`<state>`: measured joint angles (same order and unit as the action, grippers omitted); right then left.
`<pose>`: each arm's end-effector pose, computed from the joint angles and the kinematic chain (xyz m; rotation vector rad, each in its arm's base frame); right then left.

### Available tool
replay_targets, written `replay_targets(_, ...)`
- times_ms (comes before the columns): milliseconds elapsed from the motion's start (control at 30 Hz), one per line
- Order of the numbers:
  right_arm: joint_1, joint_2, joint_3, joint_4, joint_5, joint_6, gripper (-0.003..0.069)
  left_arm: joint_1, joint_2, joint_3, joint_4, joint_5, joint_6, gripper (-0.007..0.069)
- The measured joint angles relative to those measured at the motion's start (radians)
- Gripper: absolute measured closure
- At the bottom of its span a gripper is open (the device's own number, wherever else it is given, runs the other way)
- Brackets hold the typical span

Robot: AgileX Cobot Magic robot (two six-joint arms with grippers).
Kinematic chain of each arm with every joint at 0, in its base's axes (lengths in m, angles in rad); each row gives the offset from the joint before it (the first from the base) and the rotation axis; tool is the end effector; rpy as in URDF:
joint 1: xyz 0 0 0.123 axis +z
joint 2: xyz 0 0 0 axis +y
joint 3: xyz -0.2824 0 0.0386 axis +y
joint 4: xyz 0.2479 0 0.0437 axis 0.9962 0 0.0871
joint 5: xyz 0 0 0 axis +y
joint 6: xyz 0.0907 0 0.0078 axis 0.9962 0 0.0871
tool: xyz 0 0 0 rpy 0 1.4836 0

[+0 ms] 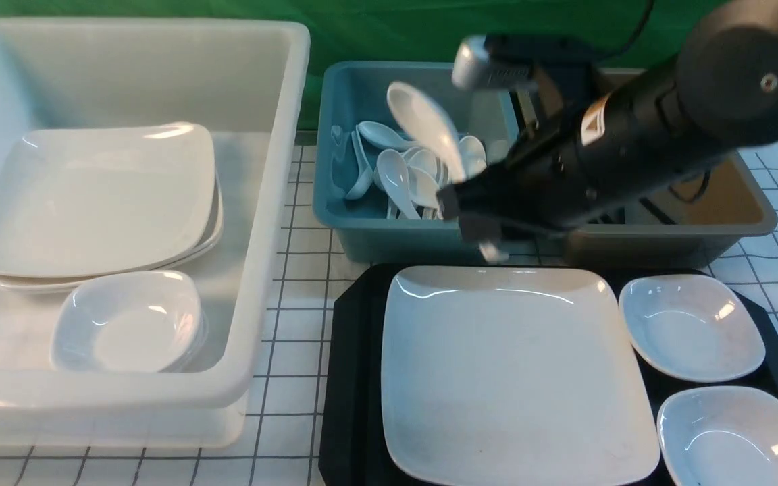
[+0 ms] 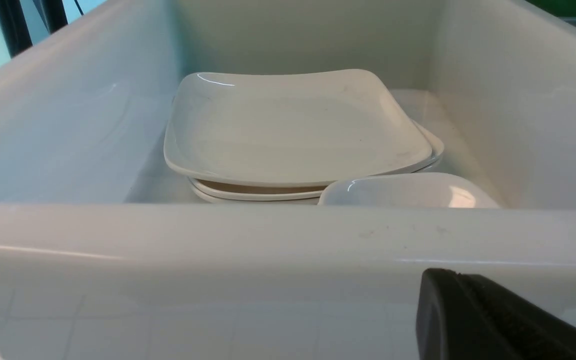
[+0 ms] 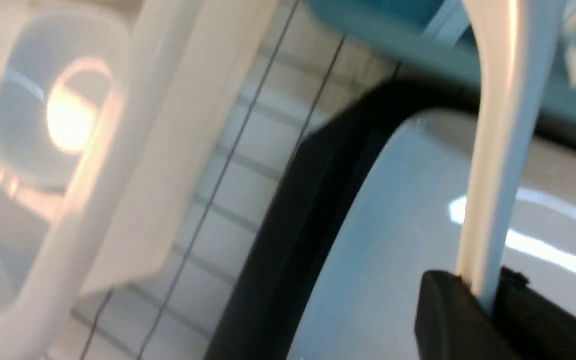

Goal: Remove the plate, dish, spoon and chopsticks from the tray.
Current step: Use the right arm to grab a soup spoon from the plate, then use the right arm to put the soup spoon into the small storage box in the middle

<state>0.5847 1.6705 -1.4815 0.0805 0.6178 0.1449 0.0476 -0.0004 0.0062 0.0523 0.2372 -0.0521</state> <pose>0.3200 0.2169 0.3366 -0.4580 2.2868 0.4603 0.0555 0.0038 0.1895 -0.0512 1.7257 0.0448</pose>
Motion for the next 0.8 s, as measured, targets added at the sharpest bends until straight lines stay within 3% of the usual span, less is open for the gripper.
replay_targets(300,-0.097,0.226,-0.156,-0.006,-0.25,-0.011,0.055,0.0,0.0,0.0,0.0,0.0,0.0,0.0603)
replay_targets(367,-0.102,0.296,-0.159,-0.006,-0.337,-0.015,0.0505,0.0,0.0,0.0,0.0,0.0,0.0,0.0603)
replay_targets(467,-0.103,0.343,-0.159,-0.006,-0.381,-0.019,0.0384,0.0,0.0,0.0,0.0,0.0,0.0,0.0603)
replay_targets(567,-0.103,0.349,-0.159,-0.006,-0.371,-0.019,0.0284,0.0,0.0,0.0,0.0,0.0,0.0,0.0603)
replay_targets(633,-0.103,0.335,-0.159,-0.006,-0.341,-0.022,0.0257,0.0,0.0,0.0,0.0,0.0,0.0,0.0603)
replay_targets(700,-0.103,0.297,-0.161,-0.006,-0.267,-0.048,0.0267,0.0,0.0,0.0,0.0,0.0,0.0,0.0603)
replay_targets(800,-0.103,0.212,-0.169,-0.006,-0.152,-0.119,0.0362,0.0,0.0,0.0,0.0,0.0,0.0,0.0603)
